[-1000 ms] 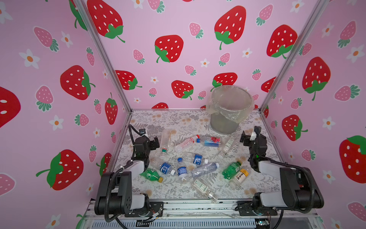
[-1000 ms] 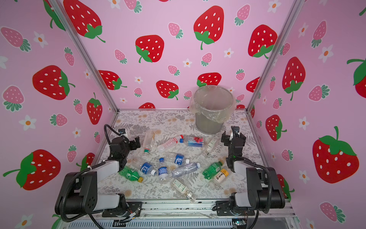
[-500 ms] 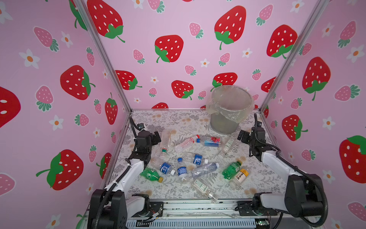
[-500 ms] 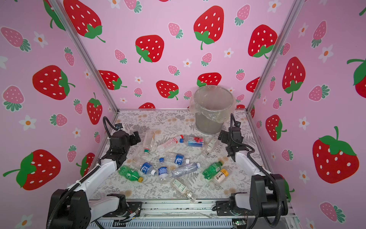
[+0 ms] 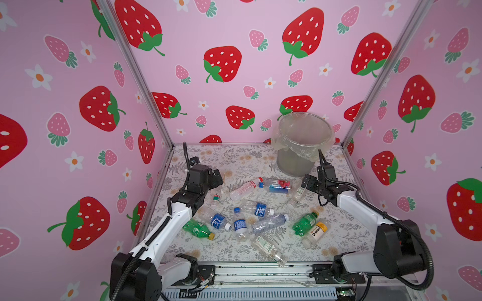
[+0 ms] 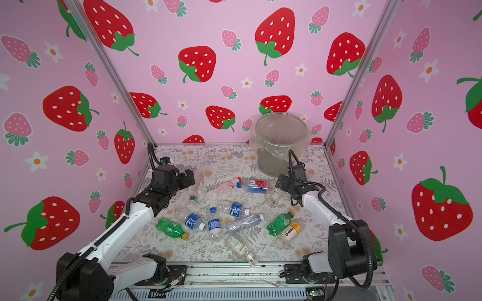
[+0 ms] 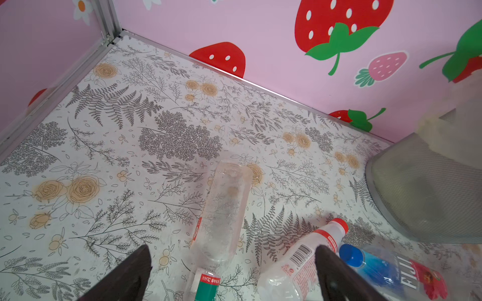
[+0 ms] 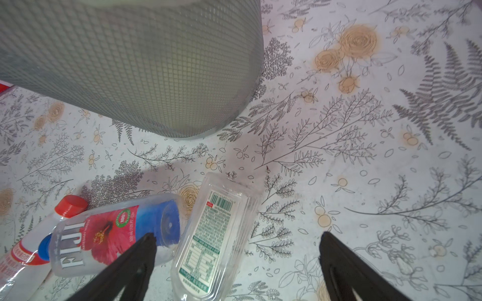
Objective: Throw the plastic bottles in the bin
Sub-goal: Pick up the plastic bottle from the middle-right of the table.
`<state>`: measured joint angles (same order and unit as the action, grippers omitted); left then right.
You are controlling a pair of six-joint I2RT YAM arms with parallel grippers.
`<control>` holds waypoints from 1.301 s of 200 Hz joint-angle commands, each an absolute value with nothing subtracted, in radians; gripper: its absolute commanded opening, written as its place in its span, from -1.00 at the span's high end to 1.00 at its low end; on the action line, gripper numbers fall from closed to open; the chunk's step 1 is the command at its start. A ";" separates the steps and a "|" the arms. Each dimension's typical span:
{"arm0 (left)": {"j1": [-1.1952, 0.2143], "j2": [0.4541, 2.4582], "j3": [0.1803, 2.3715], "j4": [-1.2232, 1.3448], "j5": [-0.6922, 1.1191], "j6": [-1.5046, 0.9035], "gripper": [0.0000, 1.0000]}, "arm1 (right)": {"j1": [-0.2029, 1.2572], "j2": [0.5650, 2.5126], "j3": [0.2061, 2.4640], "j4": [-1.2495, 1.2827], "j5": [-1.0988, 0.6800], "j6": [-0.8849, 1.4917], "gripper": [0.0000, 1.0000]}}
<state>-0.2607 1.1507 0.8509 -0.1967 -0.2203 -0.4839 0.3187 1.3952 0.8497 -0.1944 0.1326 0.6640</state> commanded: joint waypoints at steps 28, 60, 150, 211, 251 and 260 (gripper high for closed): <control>-0.281 1.064 0.672 -0.100 -0.244 -0.484 -0.98 | 0.352 1.454 0.859 -0.236 0.083 0.774 -0.99; -0.294 0.997 0.651 -0.113 -0.218 -0.489 -0.98 | 0.360 1.488 0.864 -0.225 0.086 0.784 -0.99; -0.329 1.048 0.918 -0.340 -0.093 -0.473 -0.98 | 0.360 1.587 0.915 -0.201 0.111 0.804 -0.96; -0.353 1.259 1.172 -0.511 0.054 -0.326 -0.98 | 0.360 1.626 0.921 -0.191 0.103 0.805 -0.73; -0.355 1.321 1.237 -0.487 0.122 -0.268 -0.98 | 0.359 1.627 0.905 -0.187 0.110 0.802 -0.58; -0.355 1.328 1.242 -0.494 0.130 -0.239 -0.98 | 0.359 1.626 0.900 -0.188 0.108 0.800 -0.54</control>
<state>-0.3519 1.3140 1.1831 -0.4538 0.0711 -0.3206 0.3580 1.6241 0.9100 -0.1822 0.0952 0.7906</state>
